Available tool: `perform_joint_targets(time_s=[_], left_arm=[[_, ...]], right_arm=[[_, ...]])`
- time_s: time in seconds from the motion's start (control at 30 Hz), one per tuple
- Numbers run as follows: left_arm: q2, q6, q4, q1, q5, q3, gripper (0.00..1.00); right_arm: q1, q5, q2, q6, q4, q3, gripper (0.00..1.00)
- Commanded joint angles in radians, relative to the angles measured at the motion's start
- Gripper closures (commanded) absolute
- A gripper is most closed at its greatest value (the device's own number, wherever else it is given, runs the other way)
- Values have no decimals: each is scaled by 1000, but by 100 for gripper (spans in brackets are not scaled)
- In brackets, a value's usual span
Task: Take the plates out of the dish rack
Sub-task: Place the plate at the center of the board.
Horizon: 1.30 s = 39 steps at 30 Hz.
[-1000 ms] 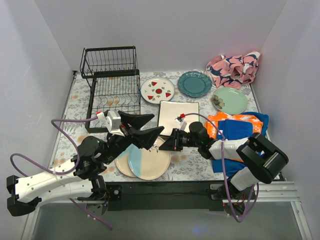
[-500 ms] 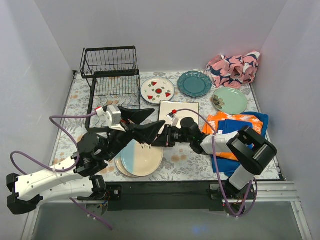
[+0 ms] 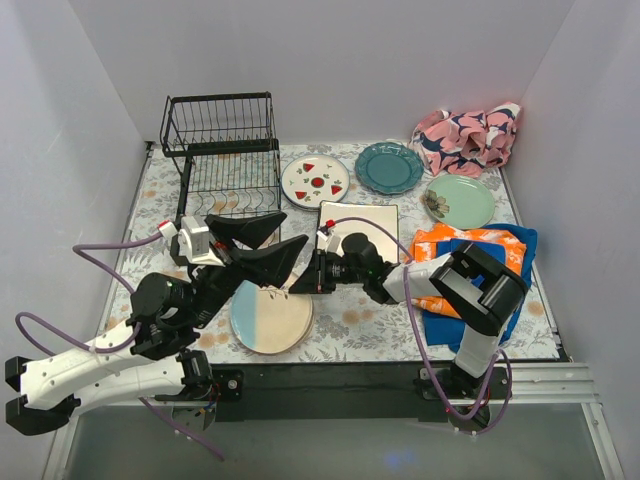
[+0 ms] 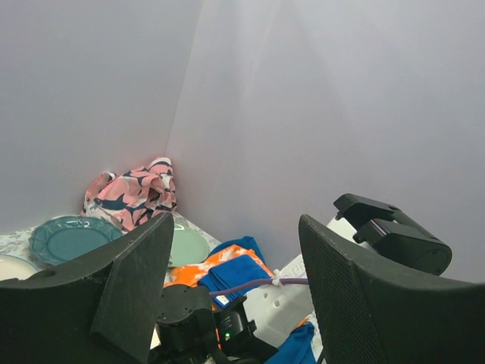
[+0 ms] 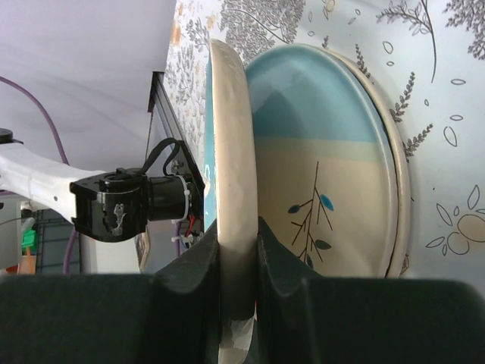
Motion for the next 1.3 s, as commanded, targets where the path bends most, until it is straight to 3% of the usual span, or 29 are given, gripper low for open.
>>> perform_joint_targets(time_s=[0.0, 0.13, 0.27, 0.37, 0.67, 1.03, 1.27], left_arm=[[0, 15, -3, 0, -23, -10, 35], [4, 16, -2, 0, -25, -11, 35], [15, 16, 1, 0, -25, -14, 35], [18, 16, -2, 0, -26, -14, 35], [12, 18, -2, 0, -31, -19, 35], [14, 16, -5, 0, -22, -10, 35], [15, 15, -2, 0, -20, -8, 35]], right_arm=[[11, -14, -5, 41, 140, 53, 99], [13, -5, 0, 38, 138, 37, 96], [13, 15, -19, 21, 126, 11, 76], [13, 44, -37, -14, 71, 1, 68], [13, 122, -88, -92, -90, -8, 58], [14, 230, -134, -203, -314, 44, 58], [20, 256, -137, -232, -348, 55, 65]])
